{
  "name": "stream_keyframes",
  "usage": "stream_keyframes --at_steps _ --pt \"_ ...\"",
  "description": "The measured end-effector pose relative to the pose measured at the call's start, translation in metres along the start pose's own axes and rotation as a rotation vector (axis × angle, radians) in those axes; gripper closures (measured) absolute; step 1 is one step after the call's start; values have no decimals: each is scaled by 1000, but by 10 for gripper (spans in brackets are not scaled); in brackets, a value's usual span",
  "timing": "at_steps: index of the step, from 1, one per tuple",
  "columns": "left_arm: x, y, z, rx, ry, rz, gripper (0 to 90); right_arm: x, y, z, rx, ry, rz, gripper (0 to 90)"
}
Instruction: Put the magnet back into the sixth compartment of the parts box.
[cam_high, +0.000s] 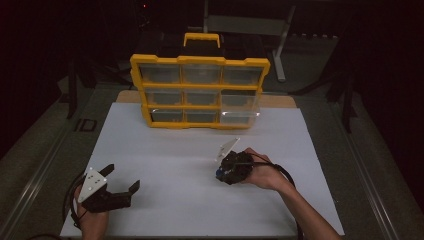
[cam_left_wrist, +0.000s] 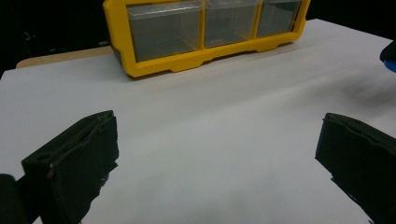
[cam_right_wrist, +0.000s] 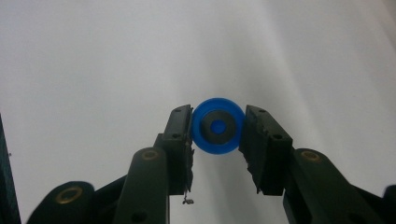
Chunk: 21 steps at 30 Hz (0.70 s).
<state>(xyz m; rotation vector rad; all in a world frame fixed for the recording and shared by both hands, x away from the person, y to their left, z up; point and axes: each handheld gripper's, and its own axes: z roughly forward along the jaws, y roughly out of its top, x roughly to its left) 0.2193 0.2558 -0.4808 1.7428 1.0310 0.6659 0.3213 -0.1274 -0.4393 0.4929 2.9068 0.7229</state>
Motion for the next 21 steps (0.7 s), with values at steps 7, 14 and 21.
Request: stream_keyframes --at_steps 7,14,21 --pt "0 0 -1 -2 1 -2 0 -3 0 -3 0 -1 10 633" --pt "0 0 -1 -3 2 -2 0 -7 0 -6 -4 0 18 633" --pt "0 0 -1 -2 1 -2 0 -11 2 -9 -4 -2 25 633"
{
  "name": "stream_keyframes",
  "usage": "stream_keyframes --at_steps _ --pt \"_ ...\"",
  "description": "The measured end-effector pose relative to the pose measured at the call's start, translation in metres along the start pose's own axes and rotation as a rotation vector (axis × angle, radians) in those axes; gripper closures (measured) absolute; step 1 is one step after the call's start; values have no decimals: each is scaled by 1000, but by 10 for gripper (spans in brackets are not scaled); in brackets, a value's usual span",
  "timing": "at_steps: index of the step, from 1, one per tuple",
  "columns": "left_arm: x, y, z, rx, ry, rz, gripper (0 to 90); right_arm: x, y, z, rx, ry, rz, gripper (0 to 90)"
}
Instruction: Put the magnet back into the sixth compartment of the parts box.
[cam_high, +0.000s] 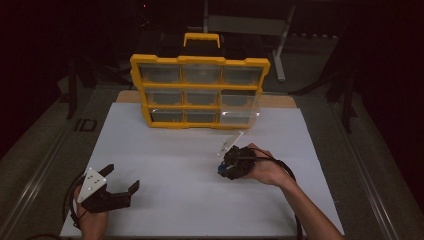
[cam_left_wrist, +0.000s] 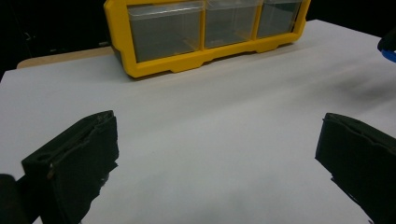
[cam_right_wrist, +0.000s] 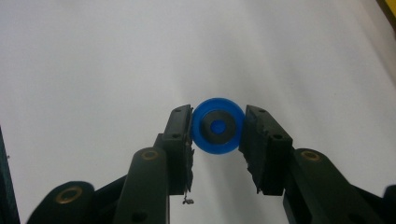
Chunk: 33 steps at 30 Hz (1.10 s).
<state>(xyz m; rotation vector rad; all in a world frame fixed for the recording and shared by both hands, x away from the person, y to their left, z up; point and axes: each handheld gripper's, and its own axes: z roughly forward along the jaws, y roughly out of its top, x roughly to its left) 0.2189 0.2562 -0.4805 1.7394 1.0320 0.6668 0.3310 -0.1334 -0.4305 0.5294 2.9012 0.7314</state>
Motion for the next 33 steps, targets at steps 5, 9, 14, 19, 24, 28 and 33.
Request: stream_keyframes --at_steps 5,9,14,19,24,28,33 --pt "0 0 0 0 -3 2 0 -2 2 -2 -2 -3 2 633" --pt "0 0 0 -1 -4 1 0 -3 3 -4 -5 -7 6 633" --pt "0 0 0 0 -4 3 0 -6 4 -7 -7 -13 11 633" --pt "0 0 0 0 -4 1 0 -9 5 -9 -9 -17 15 633" --pt "0 0 0 0 -4 1 0 -12 7 -11 -10 -23 17 633" --pt "0 0 0 0 -4 1 0 -15 9 -14 -17 -29 24 633" --pt "0 0 0 0 -5 2 0 -18 11 -18 -21 -35 25 633"
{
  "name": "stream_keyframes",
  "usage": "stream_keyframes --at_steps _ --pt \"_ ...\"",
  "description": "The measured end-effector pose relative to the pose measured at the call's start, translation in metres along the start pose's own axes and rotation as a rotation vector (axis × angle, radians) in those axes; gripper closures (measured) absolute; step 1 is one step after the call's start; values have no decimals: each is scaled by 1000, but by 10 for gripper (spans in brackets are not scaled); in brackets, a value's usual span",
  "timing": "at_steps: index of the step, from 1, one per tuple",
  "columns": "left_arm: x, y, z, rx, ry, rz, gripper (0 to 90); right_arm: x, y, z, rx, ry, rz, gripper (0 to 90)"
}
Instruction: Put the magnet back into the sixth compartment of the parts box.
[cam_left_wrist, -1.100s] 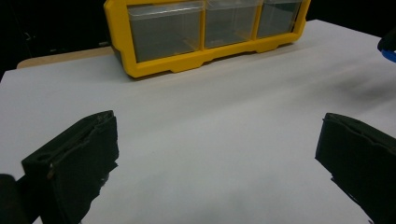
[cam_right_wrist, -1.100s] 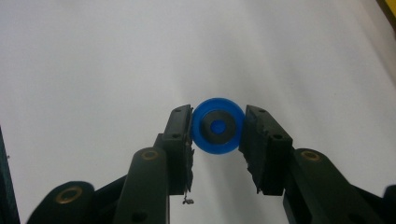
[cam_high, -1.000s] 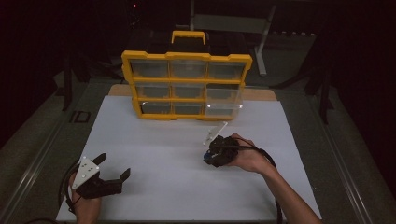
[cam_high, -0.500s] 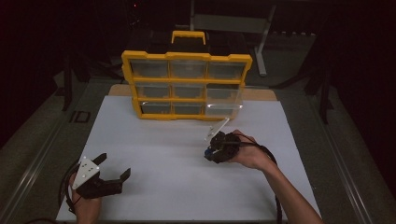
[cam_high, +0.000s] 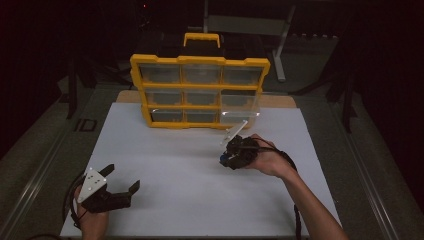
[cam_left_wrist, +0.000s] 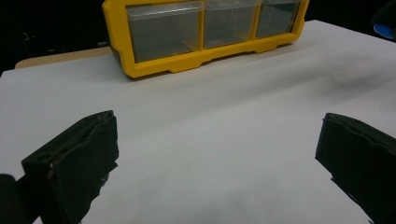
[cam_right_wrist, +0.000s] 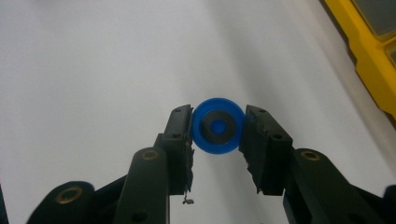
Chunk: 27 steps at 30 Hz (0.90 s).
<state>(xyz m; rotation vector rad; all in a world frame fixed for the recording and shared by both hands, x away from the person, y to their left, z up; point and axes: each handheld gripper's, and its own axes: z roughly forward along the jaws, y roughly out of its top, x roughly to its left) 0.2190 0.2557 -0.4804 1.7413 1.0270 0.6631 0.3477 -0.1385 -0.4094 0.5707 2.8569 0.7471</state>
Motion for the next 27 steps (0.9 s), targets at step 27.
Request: stream_keyframes --at_steps 27 --pt "0 0 0 0 1 -1 0 -11 14 -17 -20 -15 1 633"
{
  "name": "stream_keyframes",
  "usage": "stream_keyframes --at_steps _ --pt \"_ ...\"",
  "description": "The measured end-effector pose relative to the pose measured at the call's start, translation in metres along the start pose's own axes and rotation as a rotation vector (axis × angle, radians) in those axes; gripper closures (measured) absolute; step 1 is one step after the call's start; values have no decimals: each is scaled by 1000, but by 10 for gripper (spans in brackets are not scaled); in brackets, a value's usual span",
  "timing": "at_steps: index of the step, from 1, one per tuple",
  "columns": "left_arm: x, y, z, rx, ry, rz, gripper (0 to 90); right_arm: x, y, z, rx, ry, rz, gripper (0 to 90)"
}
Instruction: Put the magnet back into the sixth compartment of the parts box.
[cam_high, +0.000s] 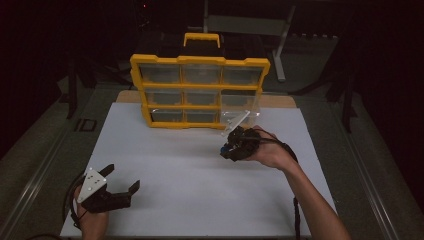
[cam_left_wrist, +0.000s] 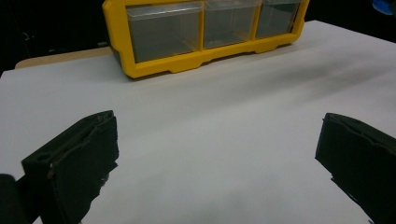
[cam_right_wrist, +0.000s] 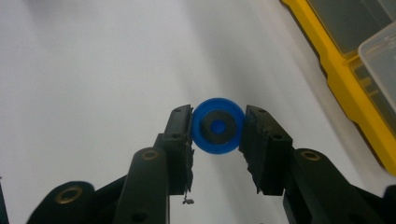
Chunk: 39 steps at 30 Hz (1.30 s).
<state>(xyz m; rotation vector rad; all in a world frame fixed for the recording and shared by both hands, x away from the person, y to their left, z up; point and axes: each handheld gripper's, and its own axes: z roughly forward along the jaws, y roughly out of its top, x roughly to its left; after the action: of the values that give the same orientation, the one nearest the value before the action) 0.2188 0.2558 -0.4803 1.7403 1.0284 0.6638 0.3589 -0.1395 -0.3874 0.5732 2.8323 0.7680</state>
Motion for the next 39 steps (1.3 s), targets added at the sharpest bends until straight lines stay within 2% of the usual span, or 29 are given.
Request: stream_keyframes --at_steps 39 --pt "0 0 0 -3 -1 0 0 -15 22 -22 -6 -9 -11 633"
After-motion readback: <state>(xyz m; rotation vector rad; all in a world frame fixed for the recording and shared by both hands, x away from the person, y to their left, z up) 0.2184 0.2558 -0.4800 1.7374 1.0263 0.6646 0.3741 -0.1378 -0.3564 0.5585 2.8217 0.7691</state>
